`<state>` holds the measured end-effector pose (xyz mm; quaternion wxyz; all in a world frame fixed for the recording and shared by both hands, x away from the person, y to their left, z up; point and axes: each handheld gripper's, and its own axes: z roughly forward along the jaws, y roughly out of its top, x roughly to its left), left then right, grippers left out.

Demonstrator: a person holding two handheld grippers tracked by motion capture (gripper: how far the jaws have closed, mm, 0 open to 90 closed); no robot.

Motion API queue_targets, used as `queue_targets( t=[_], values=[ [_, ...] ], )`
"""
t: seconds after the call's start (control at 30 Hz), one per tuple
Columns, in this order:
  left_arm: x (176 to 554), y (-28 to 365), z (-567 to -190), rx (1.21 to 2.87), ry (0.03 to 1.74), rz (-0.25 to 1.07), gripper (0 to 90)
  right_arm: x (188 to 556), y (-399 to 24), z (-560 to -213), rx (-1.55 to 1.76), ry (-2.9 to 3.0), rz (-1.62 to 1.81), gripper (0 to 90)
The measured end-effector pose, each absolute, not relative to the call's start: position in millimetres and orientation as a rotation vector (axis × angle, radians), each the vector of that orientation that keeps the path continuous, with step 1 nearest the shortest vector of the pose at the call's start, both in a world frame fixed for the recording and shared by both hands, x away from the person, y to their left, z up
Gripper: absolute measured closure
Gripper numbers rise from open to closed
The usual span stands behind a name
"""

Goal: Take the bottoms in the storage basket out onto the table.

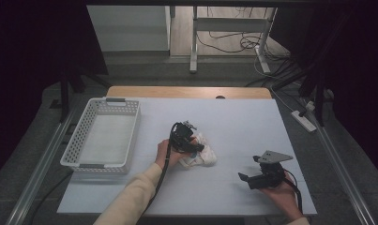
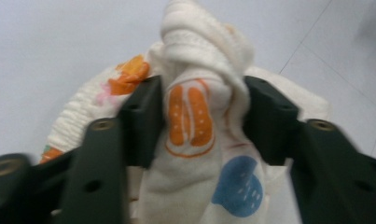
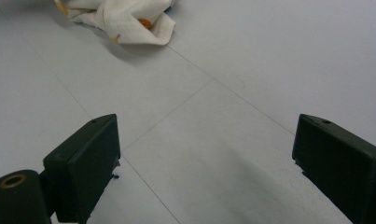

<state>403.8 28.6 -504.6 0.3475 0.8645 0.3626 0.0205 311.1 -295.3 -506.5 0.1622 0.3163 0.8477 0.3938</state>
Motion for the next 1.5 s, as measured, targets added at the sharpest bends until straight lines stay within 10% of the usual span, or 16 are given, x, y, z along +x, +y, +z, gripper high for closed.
queue_targets(
  t=[0.33,1.5],
  values=[
    [386.6,37.8,-481.8,2.158,0.92,0.126,26.0,310.7,-296.3,-505.7,0.907,2.413,1.126,7.7],
    [325.4,118.8,-456.4,2.071,0.94,0.179,27.4,305.8,-300.9,-502.0,0.908,2.376,1.168,7.8]
  ],
)
